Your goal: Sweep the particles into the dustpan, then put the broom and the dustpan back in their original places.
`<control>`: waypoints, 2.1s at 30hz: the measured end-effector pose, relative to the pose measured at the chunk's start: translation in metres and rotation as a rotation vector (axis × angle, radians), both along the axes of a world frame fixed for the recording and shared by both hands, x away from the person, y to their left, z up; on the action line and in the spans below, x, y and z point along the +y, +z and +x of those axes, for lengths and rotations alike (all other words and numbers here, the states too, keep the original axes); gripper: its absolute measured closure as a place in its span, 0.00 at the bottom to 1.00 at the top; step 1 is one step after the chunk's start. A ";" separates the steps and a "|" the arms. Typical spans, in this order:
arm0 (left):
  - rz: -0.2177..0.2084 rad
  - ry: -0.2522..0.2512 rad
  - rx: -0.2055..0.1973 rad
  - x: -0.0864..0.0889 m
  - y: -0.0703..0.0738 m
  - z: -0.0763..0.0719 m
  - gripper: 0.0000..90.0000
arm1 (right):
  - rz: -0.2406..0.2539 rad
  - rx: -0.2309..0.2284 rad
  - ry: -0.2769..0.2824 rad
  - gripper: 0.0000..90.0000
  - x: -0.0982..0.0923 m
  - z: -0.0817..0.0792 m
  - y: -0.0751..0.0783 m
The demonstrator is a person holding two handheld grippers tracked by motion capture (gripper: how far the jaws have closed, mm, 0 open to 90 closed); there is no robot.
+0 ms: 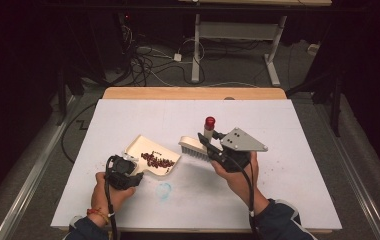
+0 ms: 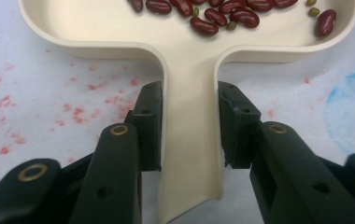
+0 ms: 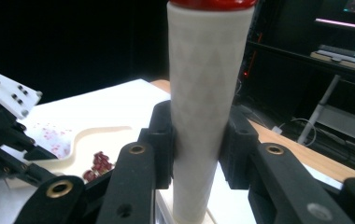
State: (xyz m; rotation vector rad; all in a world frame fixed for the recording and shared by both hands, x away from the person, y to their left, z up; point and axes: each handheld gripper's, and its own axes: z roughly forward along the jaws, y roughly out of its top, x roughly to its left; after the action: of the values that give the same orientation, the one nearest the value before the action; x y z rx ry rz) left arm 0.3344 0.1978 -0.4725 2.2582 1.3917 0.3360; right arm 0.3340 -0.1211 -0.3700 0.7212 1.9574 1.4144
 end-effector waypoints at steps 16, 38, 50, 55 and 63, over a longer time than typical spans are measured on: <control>-0.009 0.067 -0.002 0.023 -0.002 0.002 0.70 | -0.085 0.079 0.027 0.78 -0.085 -0.009 0.014; -0.030 0.073 -0.017 -0.004 0.001 -0.007 0.54 | -0.148 0.350 0.054 0.77 -0.154 0.008 0.011; -0.074 0.035 -0.088 0.010 0.006 -0.014 0.51 | -0.128 0.364 -0.023 0.74 -0.141 0.054 -0.001; -0.066 -0.016 -0.171 0.013 0.014 -0.022 0.48 | -0.139 0.368 -0.064 0.72 -0.139 0.065 -0.006; -0.048 -0.081 -0.319 0.025 0.016 -0.042 0.31 | -0.165 0.379 -0.133 0.69 -0.141 0.084 -0.013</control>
State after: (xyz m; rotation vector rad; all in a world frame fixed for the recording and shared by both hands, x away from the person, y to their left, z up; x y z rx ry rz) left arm 0.2921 0.2232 -0.4561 2.1043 1.1288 0.5993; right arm 0.4181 -0.2617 -0.3835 1.0809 2.2314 1.0801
